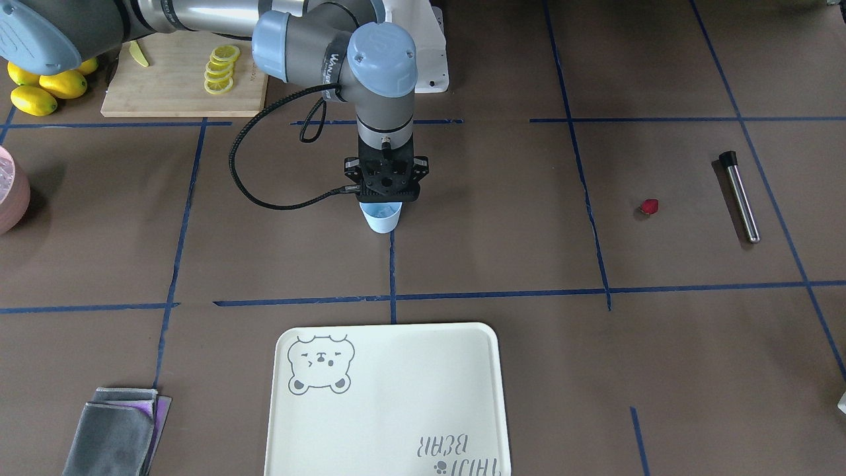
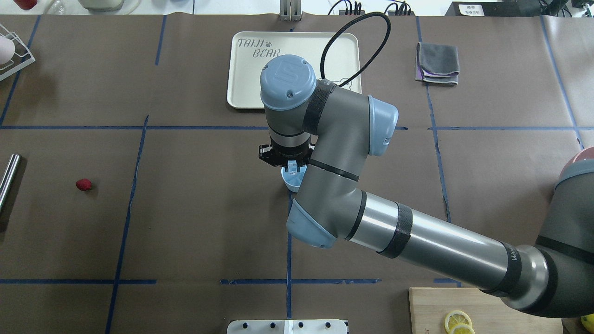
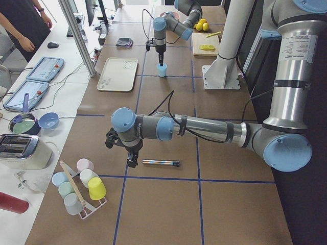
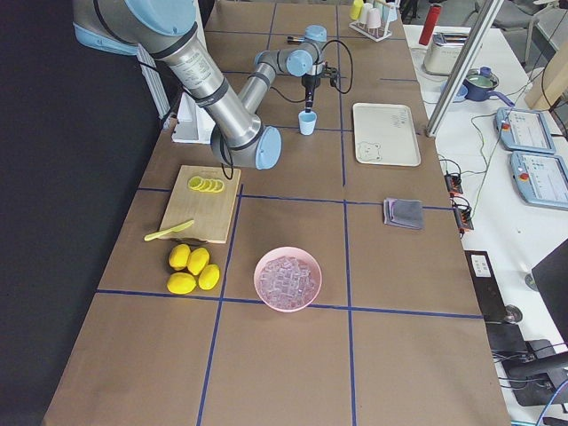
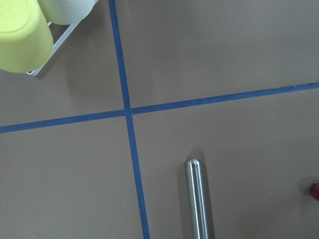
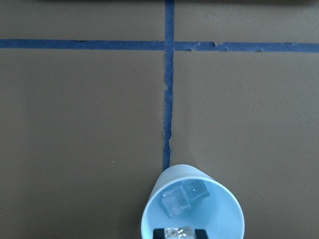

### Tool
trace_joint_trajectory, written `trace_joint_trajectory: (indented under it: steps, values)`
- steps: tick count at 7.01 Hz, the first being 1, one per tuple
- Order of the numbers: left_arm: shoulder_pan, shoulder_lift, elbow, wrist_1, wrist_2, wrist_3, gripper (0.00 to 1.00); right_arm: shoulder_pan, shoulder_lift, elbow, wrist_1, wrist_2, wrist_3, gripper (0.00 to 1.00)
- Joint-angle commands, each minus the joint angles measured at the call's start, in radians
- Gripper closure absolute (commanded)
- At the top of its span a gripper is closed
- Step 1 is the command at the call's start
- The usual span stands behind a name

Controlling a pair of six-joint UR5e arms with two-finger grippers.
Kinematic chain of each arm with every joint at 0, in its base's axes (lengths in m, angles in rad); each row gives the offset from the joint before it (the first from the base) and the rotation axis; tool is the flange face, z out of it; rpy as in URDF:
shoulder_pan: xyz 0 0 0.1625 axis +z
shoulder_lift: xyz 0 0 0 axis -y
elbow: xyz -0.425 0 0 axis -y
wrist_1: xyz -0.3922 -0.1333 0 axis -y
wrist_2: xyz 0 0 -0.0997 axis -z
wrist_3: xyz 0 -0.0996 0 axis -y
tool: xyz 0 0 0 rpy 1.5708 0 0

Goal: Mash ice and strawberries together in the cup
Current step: 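Open the right gripper to drop the ice cube into the cup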

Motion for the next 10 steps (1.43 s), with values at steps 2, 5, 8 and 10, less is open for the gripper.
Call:
trace_joint_trajectory:
  steps: [2, 5, 8, 10]
  values:
    - [0.000, -0.002, 0.002, 0.000, 0.000, 0.000, 0.00, -0.001, -0.003, 0.000, -0.004, 0.004, 0.002, 0.59]
    - [0.002, -0.002, 0.000, -0.002, 0.000, 0.000, 0.00, 0.001, -0.004, 0.000, -0.005, 0.004, 0.003, 0.11]
    - [0.006, -0.005, -0.001, -0.002, 0.003, -0.001, 0.00, 0.009, 0.002, 0.019, -0.008, 0.009, 0.009, 0.01]
    - [0.058, -0.018, -0.027, 0.000, 0.011, -0.006, 0.00, 0.077, -0.023, 0.158, -0.123, 0.038, 0.000, 0.01]
